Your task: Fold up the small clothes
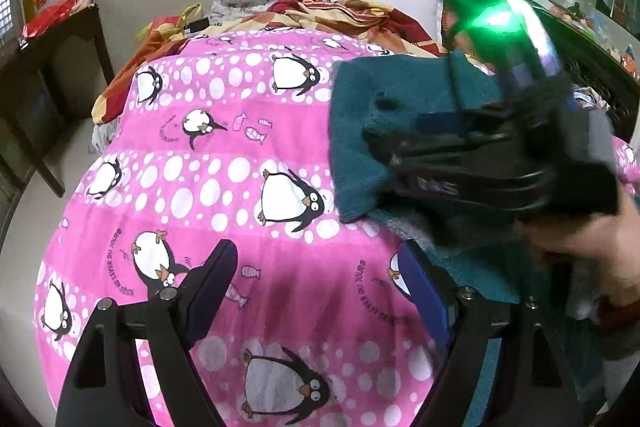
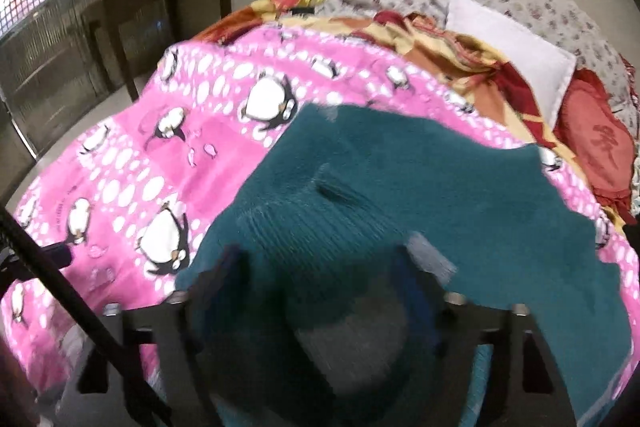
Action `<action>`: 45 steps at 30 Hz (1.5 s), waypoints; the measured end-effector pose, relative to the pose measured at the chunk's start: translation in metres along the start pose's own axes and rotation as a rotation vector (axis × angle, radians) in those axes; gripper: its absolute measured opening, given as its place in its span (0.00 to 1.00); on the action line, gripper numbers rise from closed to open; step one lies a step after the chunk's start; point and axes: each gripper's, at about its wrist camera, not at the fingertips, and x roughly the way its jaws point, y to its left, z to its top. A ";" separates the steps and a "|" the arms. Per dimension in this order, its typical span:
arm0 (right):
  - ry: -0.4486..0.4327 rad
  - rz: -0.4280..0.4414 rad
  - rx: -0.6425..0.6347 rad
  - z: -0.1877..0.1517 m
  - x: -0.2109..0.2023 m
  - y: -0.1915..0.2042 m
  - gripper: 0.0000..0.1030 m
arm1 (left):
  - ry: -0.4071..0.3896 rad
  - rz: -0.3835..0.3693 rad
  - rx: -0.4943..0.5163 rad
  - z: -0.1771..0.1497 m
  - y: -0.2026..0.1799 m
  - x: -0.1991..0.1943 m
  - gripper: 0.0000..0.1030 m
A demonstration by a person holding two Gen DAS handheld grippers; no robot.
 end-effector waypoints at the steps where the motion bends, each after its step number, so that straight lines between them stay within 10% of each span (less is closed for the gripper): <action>1: -0.013 -0.018 0.000 0.000 0.000 -0.002 0.33 | 0.001 0.001 -0.001 0.001 -0.001 0.000 0.79; 3: -0.065 0.054 0.068 -0.001 -0.017 -0.018 0.10 | -0.010 0.005 0.008 0.005 -0.003 -0.004 0.79; 11: -0.294 0.047 0.317 -0.069 -0.153 -0.137 0.09 | -0.043 -0.002 -0.004 0.019 -0.013 -0.008 0.79; 18: -0.116 0.010 0.498 -0.180 -0.150 -0.212 0.09 | -0.056 -0.029 0.075 0.049 -0.056 0.000 0.80; 20: -0.035 0.017 0.508 -0.198 -0.133 -0.220 0.16 | -0.056 -0.048 0.128 0.064 -0.068 0.005 0.86; 22: -0.009 0.052 0.518 -0.205 -0.129 -0.231 0.45 | -0.055 -0.067 0.169 0.080 -0.076 0.013 0.86; 29: -0.077 0.019 0.418 -0.162 -0.152 -0.240 0.58 | 0.051 -0.133 0.092 0.106 -0.064 0.041 0.86; 34: -0.160 0.177 0.221 -0.086 -0.125 -0.169 0.58 | 0.065 -0.175 0.097 0.077 -0.063 0.027 0.86; 38: -0.096 0.171 0.111 -0.049 -0.072 -0.121 0.58 | 0.035 -0.073 0.062 0.036 -0.051 0.011 0.86; 45: 0.003 0.083 0.070 -0.036 -0.017 -0.107 0.57 | 0.051 -0.126 -0.022 0.017 -0.027 -0.004 0.86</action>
